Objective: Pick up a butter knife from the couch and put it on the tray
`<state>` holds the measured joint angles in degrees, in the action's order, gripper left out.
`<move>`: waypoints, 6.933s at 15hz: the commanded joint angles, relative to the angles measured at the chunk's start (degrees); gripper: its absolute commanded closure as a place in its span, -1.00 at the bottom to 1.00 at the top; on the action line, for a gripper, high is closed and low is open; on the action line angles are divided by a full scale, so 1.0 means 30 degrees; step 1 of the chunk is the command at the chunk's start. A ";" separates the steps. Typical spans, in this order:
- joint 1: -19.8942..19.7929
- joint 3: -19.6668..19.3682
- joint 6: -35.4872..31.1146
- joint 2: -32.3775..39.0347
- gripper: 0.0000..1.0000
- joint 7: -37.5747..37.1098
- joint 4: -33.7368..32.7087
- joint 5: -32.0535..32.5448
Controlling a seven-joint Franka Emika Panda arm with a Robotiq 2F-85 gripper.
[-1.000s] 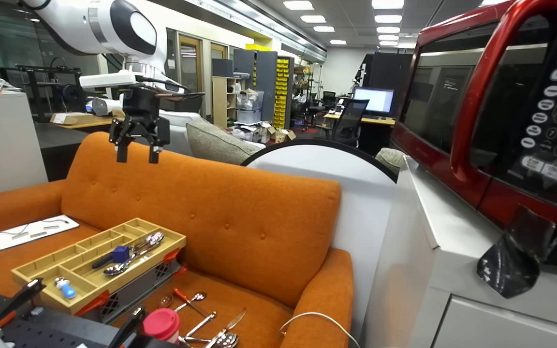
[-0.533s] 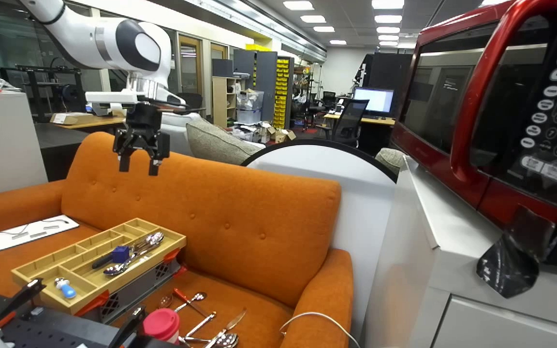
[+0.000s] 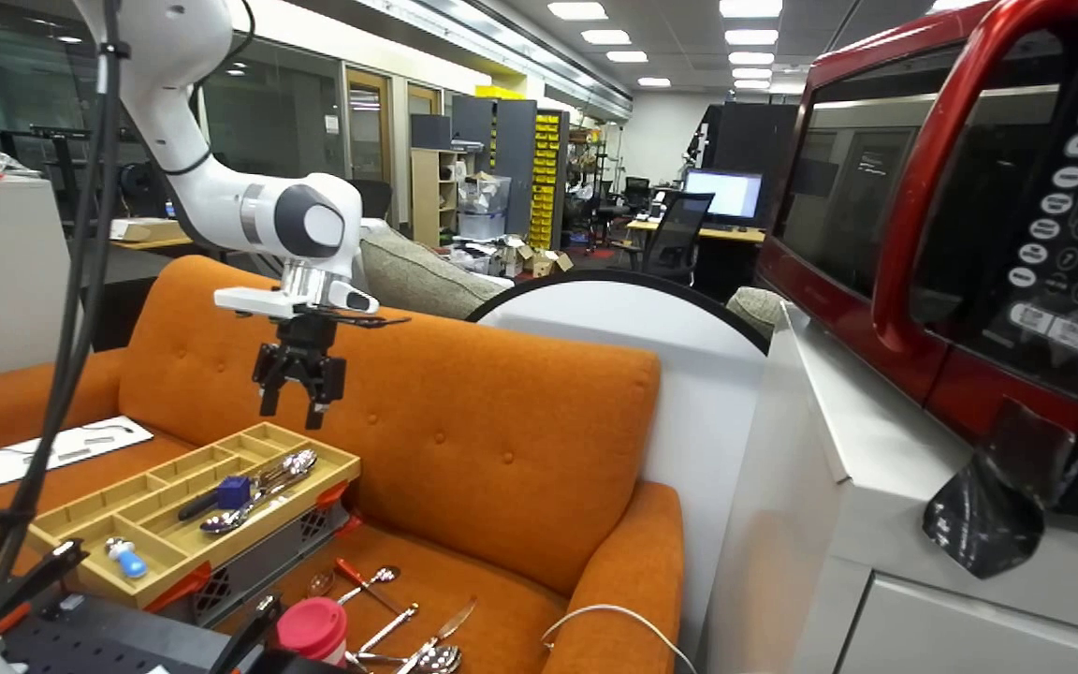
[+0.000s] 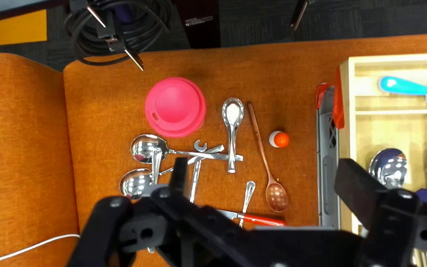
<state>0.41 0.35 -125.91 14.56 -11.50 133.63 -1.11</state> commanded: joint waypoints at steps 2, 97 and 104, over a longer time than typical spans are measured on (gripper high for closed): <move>0.0159 -0.0174 0.0015 0.0714 -1.00 0.0010 -0.0418 -0.0059; -0.1353 0.0370 -0.7015 2.3380 -1.00 -1.6097 -1.7937 -1.2392; -0.1287 0.0210 -0.6776 2.3382 -0.73 -1.6854 -1.8075 -1.2233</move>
<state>-3.88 1.57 -146.05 84.70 -60.41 79.83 -38.24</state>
